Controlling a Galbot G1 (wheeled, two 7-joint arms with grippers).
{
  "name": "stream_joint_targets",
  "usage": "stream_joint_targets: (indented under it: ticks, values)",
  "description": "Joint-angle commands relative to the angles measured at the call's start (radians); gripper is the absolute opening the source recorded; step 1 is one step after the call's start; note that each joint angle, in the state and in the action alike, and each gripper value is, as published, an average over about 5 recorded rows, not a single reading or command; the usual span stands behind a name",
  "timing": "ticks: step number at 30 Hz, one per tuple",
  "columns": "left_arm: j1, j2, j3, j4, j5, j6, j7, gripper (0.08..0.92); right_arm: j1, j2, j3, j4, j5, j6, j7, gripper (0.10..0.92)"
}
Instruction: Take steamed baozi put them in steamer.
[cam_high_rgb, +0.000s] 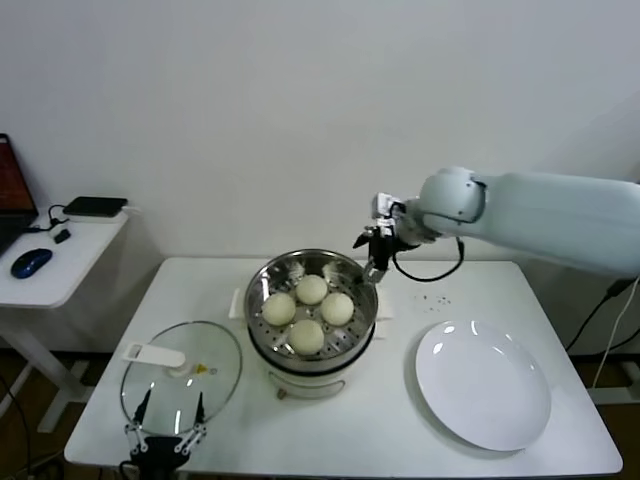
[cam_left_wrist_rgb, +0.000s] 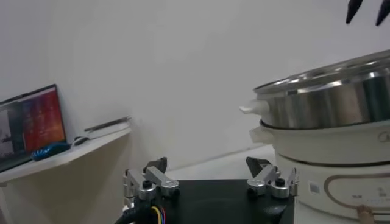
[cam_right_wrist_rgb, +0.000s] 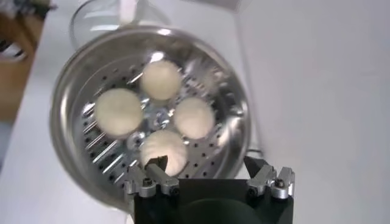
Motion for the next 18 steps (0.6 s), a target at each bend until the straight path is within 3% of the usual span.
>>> stream_joint_targets:
  ticks: [1,9,18]
  values:
    - [-0.004,-0.011,-0.001,0.01,0.006,-0.006,-0.001,0.823,-0.696,-0.423,0.736,0.251,-0.079,0.125,0.36,0.823]
    - [0.002,-0.014,-0.004,0.013,0.005,-0.019,-0.001,0.823,-1.549,-0.468,1.48,0.349,-0.099,0.356,0.427,0.823]
    - [0.01,-0.015,-0.007,0.023,0.001,-0.047,-0.003,0.823,-2.221,-0.127,2.036,0.377,-0.221,0.598,0.348,0.823]
